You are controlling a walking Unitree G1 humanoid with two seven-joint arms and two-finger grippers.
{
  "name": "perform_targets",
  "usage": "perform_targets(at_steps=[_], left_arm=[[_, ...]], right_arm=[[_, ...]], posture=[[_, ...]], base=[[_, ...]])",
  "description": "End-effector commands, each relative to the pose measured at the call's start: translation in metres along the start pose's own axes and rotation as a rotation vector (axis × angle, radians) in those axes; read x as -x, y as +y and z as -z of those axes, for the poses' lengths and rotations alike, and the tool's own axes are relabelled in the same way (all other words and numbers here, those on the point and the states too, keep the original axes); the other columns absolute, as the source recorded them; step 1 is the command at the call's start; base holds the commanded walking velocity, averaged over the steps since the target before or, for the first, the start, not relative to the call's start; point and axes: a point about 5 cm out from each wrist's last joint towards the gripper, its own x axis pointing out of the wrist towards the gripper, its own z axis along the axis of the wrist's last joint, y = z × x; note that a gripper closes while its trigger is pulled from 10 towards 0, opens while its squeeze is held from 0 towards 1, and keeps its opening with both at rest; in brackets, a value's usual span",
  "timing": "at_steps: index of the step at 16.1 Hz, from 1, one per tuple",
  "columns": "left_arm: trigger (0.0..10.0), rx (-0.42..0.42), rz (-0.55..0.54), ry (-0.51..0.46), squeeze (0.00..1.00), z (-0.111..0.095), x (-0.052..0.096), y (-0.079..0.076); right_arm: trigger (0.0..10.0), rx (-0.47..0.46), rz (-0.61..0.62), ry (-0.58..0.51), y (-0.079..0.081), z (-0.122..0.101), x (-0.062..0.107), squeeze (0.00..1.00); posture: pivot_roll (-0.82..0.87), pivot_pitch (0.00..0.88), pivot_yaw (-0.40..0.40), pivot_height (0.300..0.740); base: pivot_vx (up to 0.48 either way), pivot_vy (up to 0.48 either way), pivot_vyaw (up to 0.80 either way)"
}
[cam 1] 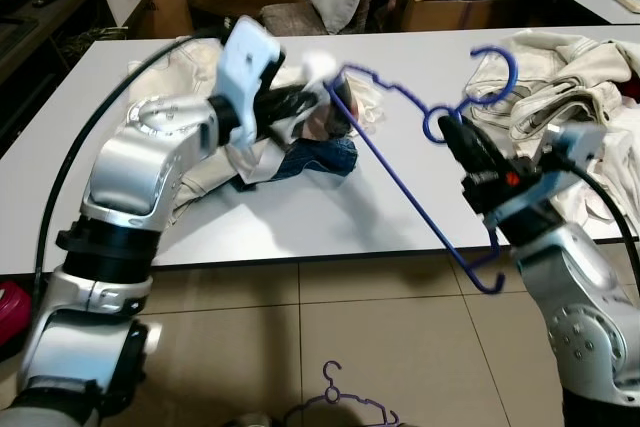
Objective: Hang hanger
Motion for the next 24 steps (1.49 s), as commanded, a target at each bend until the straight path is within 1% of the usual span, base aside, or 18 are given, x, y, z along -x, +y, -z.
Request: perform_targets(at_steps=[1, 2, 4, 7, 9, 10, 12, 13, 14, 15, 16, 17, 18, 20, 21, 22, 23, 24], left_arm=[[0.0, -0.029, -0.032, -0.001, 0.0, -0.004, 0.001, 0.004], [0.0, -0.031, -0.045, 0.01, 0.0, 0.0, 0.001, 0.005], [0.0, 0.018, -0.025, -0.032, 0.0, -0.004, 0.0, 0.001], [0.0, -0.003, -0.044, 0.01, 0.0, 0.006, -0.006, -0.003], [0.0, -0.01, -0.023, 0.034, 0.0, 0.011, -0.009, -0.009], [0.0, -0.013, -0.008, 0.051, 0.0, 0.013, -0.009, -0.011], [0.0, -0.014, 0.025, 0.1, 0.0, 0.018, -0.006, -0.014], [0.0, -0.016, 0.028, 0.109, 0.0, 0.02, -0.006, -0.014], [0.0, -0.023, 0.061, 0.158, 0.0, 0.027, -0.002, -0.015], [0.0, -0.034, 0.074, 0.182, 0.0, 0.031, 0.001, -0.015], [0.0, -0.039, 0.078, 0.191, 0.0, 0.032, 0.001, -0.014], [0.0, -0.048, 0.085, 0.204, 0.0, 0.035, 0.004, -0.013], [0.0, -0.049, 0.088, 0.203, 0.0, 0.034, 0.006, -0.012], [0.0, -0.079, 0.046, 0.148, 0.0, 0.026, 0.007, -0.004], [1.5, -0.113, -0.005, 0.137, 0.0, 0.025, 0.007, 0.002], [0.3, -0.121, -0.03, 0.129, 0.0, 0.025, 0.006, 0.004], [0.0, -0.127, -0.045, 0.114, 0.0, 0.023, 0.005, 0.005], [0.0, -0.113, -0.014, 0.092, 0.0, 0.019, 0.004, 0.002]], right_arm=[[10.0, 0.047, -0.01, 0.095, 0.002, 0.015, 0.002, 0.0], [10.0, 0.063, -0.02, 0.156, 0.003, 0.024, 0.004, 0.0], [10.0, 0.041, -0.023, 0.164, 0.005, 0.027, 0.005, 0.0], [10.0, -0.027, -0.131, 0.178, 0.02, 0.032, 0.004, 0.0], [10.0, -0.062, -0.157, 0.163, 0.025, 0.032, 0.002, 0.0], [10.0, -0.073, -0.133, 0.146, 0.024, 0.031, 0.0, 0.0], [10.0, -0.138, 0.071, 0.021, 0.003, 0.023, -0.01, 0.0], [10.0, -0.156, 0.1, -0.001, -0.001, 0.022, -0.011, 0.0], [10.0, -0.249, 0.076, -0.05, -0.002, 0.019, -0.016, 0.0], [10.0, -0.297, 0.02, -0.056, 0.001, 0.018, -0.019, 0.0], [10.0, -0.316, -0.003, -0.056, 0.003, 0.018, -0.02, 0.0], [10.0, -0.36, -0.092, -0.036, 0.01, 0.02, -0.022, 0.0], [10.0, -0.377, -0.122, -0.027, 0.013, 0.021, -0.023, 0.0], [10.0, -0.382, -0.132, 0.006, 0.017, 0.028, -0.026, 0.0], [10.0, -0.388, -0.131, 0.015, 0.019, 0.031, -0.027, 0.0], [10.0, -0.39, -0.131, 0.018, 0.019, 0.031, -0.027, 0.0], [10.0, -0.383, -0.132, 0.028, 0.02, 0.033, -0.027, 0.0], [10.0, -0.362, -0.133, 0.046, 0.02, 0.034, -0.027, 0.0]], posture=[[-0.15, 0.0, 0.015, 0.74], [-0.15, 0.0, 0.015, 0.74], [-0.15, 0.0, 0.015, 0.74], [-0.15, 0.0, 0.016, 0.74], [-0.15, 0.0, 0.016, 0.74], [-0.15, 0.0, 0.016, 0.74], [-0.15, 0.0, 0.019, 0.74], [-0.15, 0.0, 0.019, 0.74], [-0.15, 0.0, 0.019, 0.74], [-0.15, 0.0, 0.029, 0.74], [-0.15, 0.0, 0.029, 0.74], [-0.15, 0.0, 0.029, 0.74], [-0.15, 0.0, 0.029, 0.74], [-0.14, 0.0, 0.026, 0.74], [-0.13, 0.0, 0.015, 0.74], [-0.13, 0.0, 0.015, 0.74], [-0.13, 0.0, 0.015, 0.74], [-0.13, 0.0, 0.013, 0.74]], base=[[0.0, 0.0, 0.0], [0.0, 0.0, 0.0], [0.0, 0.0, 0.0], [0.0, 0.0, 0.0], [0.0, 0.0, 0.0], [0.0, 0.0, 0.0], [0.0, 0.0, 0.0], [0.0, 0.0, 0.0], [0.0, 0.0, 0.0], [0.0, 0.0, 0.0], [0.0, 0.0, 0.0], [0.0, 0.0, 0.0], [0.0, 0.0, 0.0], [0.0, 0.0, 0.0], [0.0, 0.0, 0.0], [0.0, 0.0, 0.0], [0.0, 0.0, 0.0], [0.0, 0.0, 0.0]])
